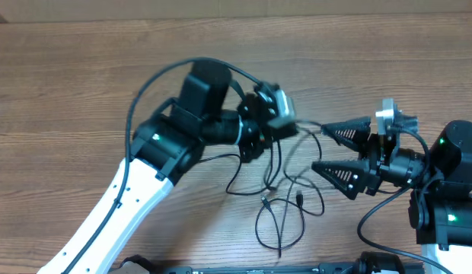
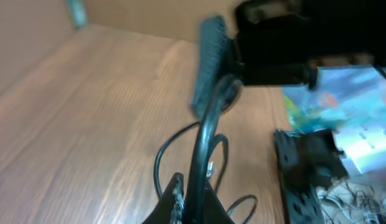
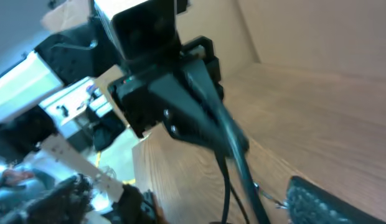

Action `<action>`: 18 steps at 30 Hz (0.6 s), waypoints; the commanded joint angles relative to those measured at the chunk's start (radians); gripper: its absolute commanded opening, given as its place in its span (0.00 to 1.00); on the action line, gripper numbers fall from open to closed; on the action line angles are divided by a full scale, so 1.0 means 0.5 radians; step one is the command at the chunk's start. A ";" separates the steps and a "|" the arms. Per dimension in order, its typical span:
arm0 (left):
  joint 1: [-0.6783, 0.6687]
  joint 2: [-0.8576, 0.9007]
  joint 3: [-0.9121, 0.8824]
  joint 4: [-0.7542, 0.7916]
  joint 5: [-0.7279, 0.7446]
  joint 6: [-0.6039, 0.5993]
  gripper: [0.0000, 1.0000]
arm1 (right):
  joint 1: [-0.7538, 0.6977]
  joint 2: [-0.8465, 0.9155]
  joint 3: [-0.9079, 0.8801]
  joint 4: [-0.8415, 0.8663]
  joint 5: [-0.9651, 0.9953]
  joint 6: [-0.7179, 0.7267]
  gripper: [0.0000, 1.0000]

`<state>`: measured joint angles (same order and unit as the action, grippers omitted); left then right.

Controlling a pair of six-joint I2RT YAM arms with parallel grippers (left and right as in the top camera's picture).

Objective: Untangle cables

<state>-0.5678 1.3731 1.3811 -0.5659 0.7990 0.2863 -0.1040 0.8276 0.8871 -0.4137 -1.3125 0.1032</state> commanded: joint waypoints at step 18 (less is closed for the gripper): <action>0.289 -0.277 0.060 0.642 -0.168 -0.563 0.04 | 0.004 -0.015 0.011 -0.233 0.688 0.106 1.00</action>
<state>-0.4557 1.2739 1.3815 -0.2817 0.7685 0.0792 -0.1040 0.8276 0.8871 -0.4973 -1.0592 0.1482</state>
